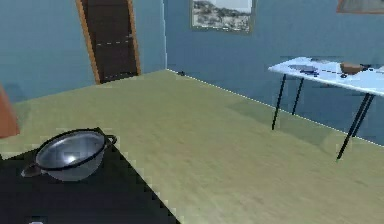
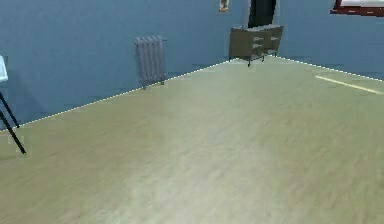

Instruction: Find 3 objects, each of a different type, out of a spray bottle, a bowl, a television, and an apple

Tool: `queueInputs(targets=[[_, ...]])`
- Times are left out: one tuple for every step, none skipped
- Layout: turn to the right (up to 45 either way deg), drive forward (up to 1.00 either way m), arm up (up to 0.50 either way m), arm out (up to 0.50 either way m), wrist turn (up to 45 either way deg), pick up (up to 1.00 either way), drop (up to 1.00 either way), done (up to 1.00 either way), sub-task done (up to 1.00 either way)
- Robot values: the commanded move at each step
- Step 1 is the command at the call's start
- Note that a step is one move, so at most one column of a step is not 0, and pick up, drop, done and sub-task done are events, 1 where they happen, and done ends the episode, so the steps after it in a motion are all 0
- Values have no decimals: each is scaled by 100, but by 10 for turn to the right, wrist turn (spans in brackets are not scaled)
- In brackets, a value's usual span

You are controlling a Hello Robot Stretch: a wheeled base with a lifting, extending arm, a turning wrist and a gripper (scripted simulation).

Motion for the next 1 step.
queueInputs(targets=[[-450, 0, 0, 0, 0, 0, 0, 0, 0]])
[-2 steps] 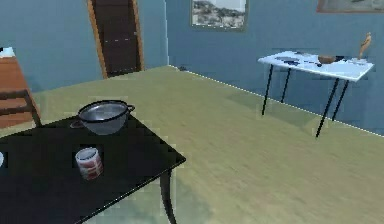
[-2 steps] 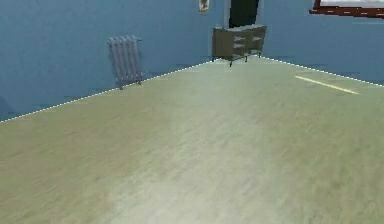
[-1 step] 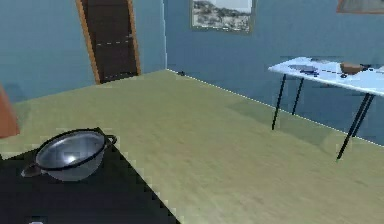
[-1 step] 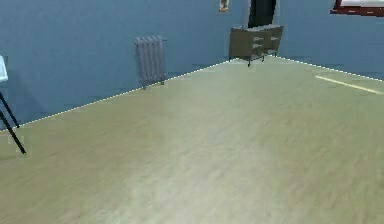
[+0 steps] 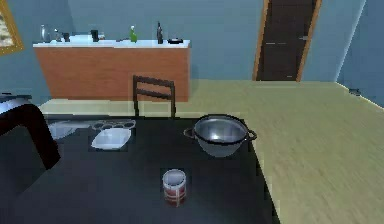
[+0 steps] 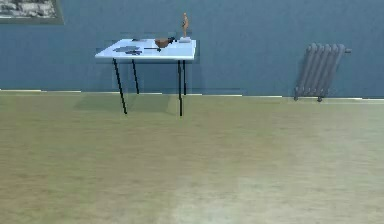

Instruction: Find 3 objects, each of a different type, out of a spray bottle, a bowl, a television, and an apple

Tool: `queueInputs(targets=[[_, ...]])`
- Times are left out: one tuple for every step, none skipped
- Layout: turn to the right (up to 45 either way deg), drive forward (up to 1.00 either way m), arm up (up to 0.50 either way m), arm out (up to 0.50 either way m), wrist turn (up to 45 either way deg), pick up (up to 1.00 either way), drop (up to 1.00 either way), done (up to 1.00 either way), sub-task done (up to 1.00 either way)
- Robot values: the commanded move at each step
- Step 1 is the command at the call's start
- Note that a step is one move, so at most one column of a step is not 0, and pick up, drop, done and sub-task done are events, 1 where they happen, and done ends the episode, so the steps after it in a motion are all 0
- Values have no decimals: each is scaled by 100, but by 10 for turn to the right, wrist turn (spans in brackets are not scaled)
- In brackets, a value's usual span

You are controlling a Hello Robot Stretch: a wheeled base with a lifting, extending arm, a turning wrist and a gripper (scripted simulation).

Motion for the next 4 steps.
queueInputs(targets=[[-240, 0, 0, 0, 0, 0, 0, 0, 0], [0, 0, 0, 0, 0, 0, 0, 0, 100], [450, 0, 0, 0, 0, 0, 0, 0, 0], [450, 0, 0, 0, 0, 0, 0, 0, 0]])
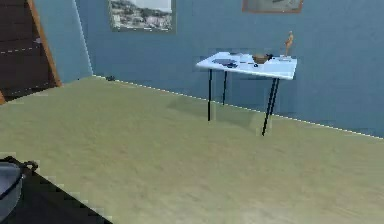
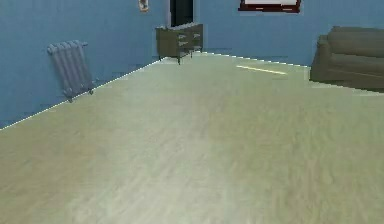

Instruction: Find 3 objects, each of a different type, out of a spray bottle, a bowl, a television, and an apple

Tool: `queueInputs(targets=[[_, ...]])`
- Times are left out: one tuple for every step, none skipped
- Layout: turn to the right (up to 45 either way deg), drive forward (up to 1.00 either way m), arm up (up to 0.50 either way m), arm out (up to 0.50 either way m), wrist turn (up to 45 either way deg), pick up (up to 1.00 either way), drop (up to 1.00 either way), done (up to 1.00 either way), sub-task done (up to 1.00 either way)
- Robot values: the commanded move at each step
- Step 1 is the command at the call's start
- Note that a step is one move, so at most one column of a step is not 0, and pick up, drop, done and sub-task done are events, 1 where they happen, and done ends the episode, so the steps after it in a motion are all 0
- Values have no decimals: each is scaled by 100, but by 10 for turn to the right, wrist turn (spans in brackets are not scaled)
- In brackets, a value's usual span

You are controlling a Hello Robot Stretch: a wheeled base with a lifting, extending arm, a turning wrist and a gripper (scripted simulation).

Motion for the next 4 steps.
queueInputs(targets=[[450, 0, 0, 0, 0, 0, 0, 0, 0], [330, 0, 0, 0, 0, 0, 0, 0, 0], [0, 40, 0, 0, 0, 0, 0, 0, 0], [-450, 0, 0, 0, 0, 0, 0, 0, 0]])
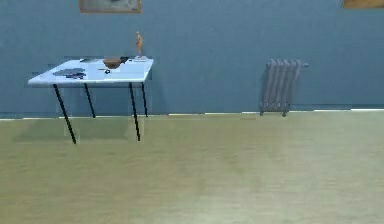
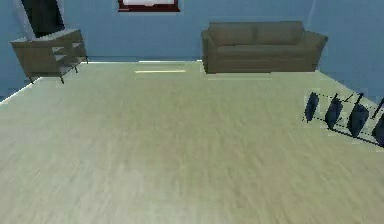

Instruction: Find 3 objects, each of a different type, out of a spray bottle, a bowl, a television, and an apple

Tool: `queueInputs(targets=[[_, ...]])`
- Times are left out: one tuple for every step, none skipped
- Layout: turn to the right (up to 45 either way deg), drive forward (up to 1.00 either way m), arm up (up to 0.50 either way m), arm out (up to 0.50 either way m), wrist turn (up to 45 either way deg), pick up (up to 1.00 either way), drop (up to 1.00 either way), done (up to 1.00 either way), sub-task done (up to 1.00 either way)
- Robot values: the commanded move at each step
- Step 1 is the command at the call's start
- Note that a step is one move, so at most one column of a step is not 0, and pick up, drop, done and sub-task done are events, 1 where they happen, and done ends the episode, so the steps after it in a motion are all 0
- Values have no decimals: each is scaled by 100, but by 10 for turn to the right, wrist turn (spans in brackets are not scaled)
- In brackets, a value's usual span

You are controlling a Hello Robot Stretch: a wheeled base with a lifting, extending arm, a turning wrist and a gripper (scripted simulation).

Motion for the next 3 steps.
queueInputs(targets=[[-390, 0, 0, 0, 0, 0, 0, 0, 0], [0, 85, 0, 0, 0, 0, 0, 0, 0], [-390, 0, 0, 0, 0, 0, 0, 0, 0]])
